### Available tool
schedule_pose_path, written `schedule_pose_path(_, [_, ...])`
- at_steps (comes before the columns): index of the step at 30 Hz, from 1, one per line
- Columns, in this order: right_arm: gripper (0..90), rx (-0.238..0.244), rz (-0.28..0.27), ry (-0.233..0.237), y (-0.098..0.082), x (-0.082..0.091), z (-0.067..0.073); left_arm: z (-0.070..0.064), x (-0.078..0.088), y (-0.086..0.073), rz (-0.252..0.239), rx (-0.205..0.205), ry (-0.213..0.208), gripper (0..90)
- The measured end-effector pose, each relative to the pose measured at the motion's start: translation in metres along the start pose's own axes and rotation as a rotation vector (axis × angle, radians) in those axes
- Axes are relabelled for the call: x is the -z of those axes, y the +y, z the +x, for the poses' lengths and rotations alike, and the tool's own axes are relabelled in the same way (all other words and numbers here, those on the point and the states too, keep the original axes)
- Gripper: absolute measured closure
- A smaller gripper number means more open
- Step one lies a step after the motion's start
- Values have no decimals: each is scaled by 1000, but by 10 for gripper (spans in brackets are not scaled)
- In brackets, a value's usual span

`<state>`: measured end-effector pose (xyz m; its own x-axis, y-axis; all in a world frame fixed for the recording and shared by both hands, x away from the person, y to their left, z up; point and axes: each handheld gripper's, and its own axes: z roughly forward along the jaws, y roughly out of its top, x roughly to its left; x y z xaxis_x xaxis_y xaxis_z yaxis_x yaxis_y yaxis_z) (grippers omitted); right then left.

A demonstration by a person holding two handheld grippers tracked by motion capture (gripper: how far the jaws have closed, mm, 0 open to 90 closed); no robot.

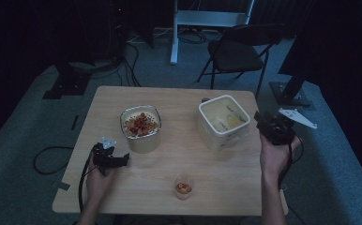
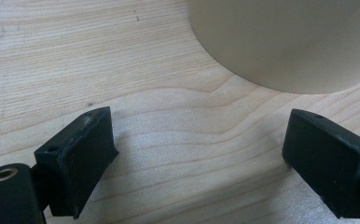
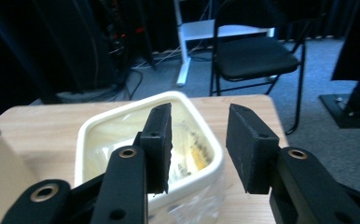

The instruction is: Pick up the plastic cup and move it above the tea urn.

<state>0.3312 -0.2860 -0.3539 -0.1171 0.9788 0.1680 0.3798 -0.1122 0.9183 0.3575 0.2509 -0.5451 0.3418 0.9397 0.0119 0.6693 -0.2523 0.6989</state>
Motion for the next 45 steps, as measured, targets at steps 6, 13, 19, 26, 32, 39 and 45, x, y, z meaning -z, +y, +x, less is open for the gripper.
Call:
schedule_pose_path(6, [515, 86, 36, 109, -28, -2, 20, 0, 0, 0, -2, 1, 1, 98])
schedule_pose_path(13, [415, 288, 125, 273, -82, 1, 52, 0, 0, 0, 0, -1, 1, 98])
schedule_pose_path(19, [406, 403, 184, 361, -122, 1, 67, 0, 0, 0, 0, 0, 1, 99])
schedule_pose_path(26, [384, 446, 271, 483, -169, 1, 81, -1, 0, 0, 1, 3, 4, 99])
schedule_pose_path(32, [363, 521, 306, 555, -191, 8, 97, -1, 1, -1, 1, 3, 3, 100])
schedule_pose_path(39, [337, 549, 323, 636, -206, 14, 105, -1, 1, -1, 1, 3, 3, 100])
schedule_pose_path(45, [373, 567, 335, 677, -212, 10, 116, -1, 1, -1, 1, 3, 3, 100])
